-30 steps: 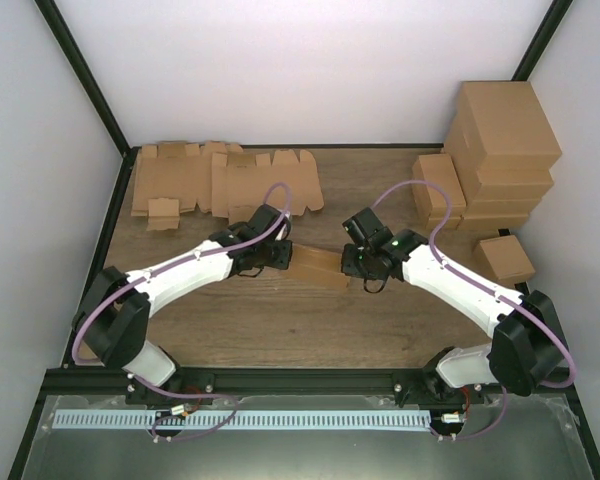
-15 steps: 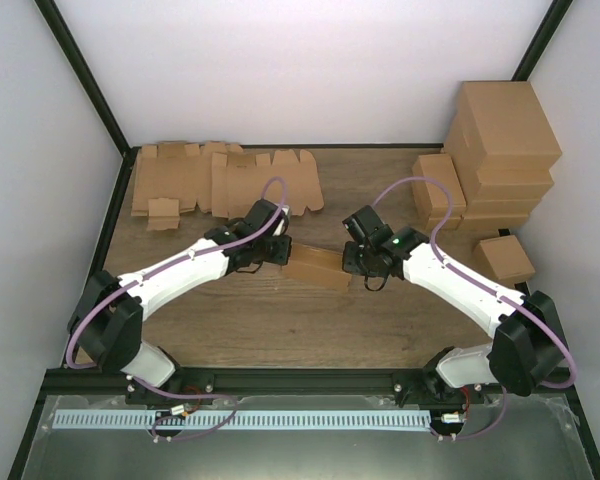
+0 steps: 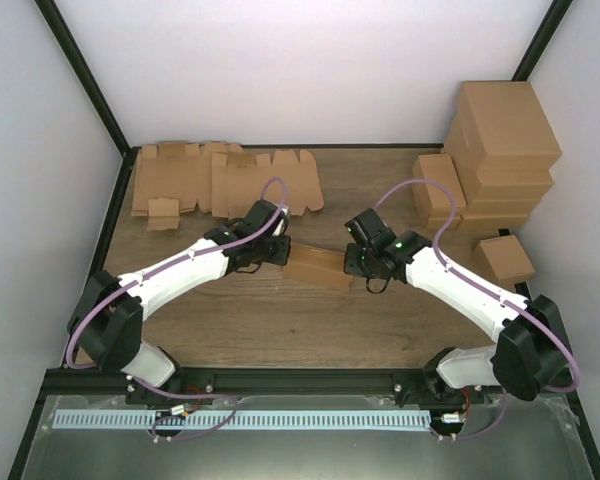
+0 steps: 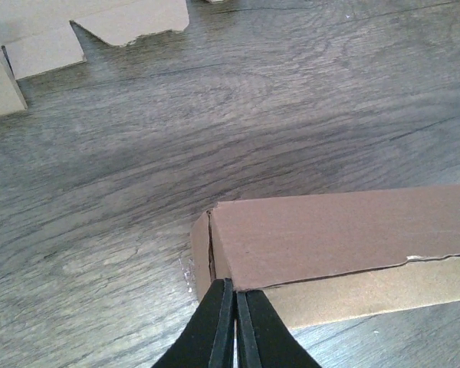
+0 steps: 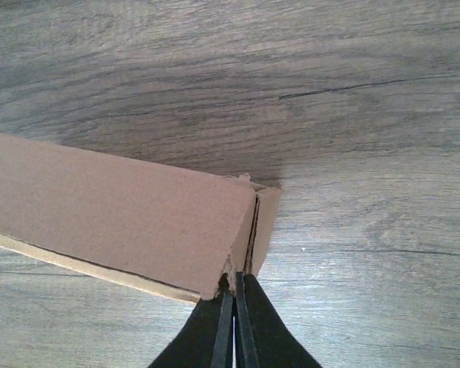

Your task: Fold the paper box

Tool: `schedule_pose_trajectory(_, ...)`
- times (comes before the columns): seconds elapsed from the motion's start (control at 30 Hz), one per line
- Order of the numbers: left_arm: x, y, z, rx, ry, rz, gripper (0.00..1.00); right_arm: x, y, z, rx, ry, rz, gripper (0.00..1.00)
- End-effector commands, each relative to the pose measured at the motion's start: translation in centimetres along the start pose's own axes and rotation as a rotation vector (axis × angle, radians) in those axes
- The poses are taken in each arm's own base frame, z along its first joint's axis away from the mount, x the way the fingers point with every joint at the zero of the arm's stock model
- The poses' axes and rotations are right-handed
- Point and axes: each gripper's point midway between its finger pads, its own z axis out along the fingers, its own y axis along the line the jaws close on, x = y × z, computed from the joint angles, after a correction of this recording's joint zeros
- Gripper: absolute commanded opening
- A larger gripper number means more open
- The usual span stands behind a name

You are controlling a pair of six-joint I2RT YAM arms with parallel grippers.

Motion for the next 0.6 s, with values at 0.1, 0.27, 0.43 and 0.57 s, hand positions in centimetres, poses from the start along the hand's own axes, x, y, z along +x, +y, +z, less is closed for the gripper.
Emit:
schedule_pose_trajectory(0.1, 1.8, 0.1, 0.2, 0.022, 0.030, 0.002, 0.04, 1.8, -1.3, 0.7, 0.009, 0.029, 0.028, 0.01)
schedule_pose_trajectory(0.27, 3.3, 0.3, 1.0, 0.029, 0.056, -0.007, 0.04, 3.0, -1.4, 1.8, -0.001, 0.056, 0.030, 0.01)
schedule_pose_trajectory(0.43, 4.1, 0.5, 1.4, 0.029, 0.067, -0.012, 0.04, 3.1, -0.9, 2.2, -0.020, 0.061, 0.025, 0.01)
schedule_pose_trajectory(0.57, 4.5, 0.5, 1.5, 0.029, 0.073, -0.016, 0.04, 3.8, -1.4, 3.0, 0.008, 0.078, 0.026, 0.01)
